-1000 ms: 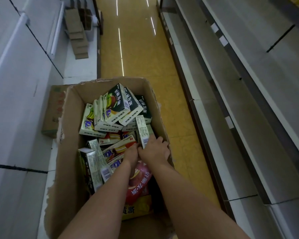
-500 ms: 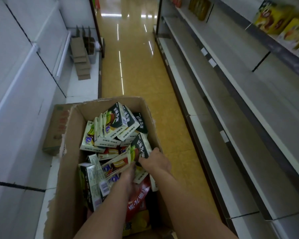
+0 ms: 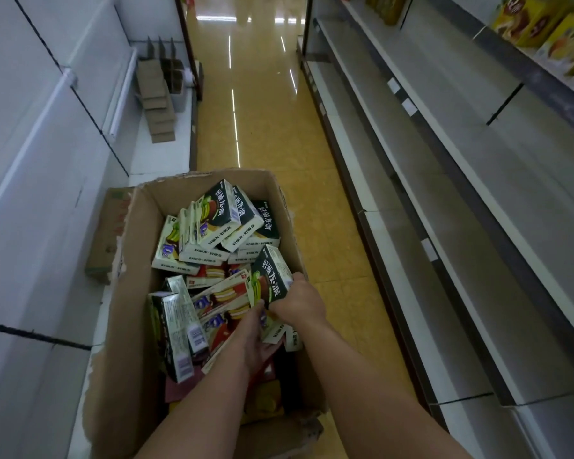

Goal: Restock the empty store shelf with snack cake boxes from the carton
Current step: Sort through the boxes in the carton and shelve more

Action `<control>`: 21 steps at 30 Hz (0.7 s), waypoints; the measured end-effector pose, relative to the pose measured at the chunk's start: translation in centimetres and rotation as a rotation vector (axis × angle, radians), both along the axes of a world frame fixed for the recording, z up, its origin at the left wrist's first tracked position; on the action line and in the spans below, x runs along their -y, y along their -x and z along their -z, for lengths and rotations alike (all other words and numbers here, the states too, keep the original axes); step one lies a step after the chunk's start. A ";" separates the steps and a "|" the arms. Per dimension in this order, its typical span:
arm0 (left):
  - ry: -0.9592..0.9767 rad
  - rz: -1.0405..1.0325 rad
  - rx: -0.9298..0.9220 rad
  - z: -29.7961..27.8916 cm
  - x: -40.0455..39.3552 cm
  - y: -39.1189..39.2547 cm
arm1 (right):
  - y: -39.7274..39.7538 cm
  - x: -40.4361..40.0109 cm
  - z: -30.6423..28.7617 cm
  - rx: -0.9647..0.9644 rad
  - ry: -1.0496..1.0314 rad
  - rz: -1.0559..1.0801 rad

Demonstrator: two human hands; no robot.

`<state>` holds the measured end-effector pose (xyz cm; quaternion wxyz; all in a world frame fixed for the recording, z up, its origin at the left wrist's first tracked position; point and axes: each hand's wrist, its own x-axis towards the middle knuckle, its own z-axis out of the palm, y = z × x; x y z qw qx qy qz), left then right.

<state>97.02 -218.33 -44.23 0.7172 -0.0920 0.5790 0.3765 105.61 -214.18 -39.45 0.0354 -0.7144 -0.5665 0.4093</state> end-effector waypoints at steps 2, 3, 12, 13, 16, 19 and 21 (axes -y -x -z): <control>-0.003 -0.039 0.004 -0.5 0.2 0.5 | 0.3 -0.1 -1.2 0.015 -0.008 0.000; 0.002 -0.073 0.021 -0.7 0.5 0.8 | 0.3 -0.3 -2.0 0.006 0.002 -0.005; -0.024 -0.220 0.222 0.1 4.8 0.5 | 0.3 0.4 -4.8 -0.416 0.270 0.052; -0.053 -0.221 0.195 0.1 4.9 0.8 | 0.2 0.6 -5.1 -0.474 0.276 0.075; -0.089 -0.132 0.088 -2.2 4.9 2.2 | 0.2 1.2 -6.1 -0.597 0.217 0.188; -0.128 -0.002 0.000 -4.1 3.9 4.6 | -0.3 2.1 -7.0 -0.697 0.143 0.341; -0.216 0.045 -0.076 -5.4 3.0 6.2 | -0.5 2.8 -8.2 -0.793 0.048 0.491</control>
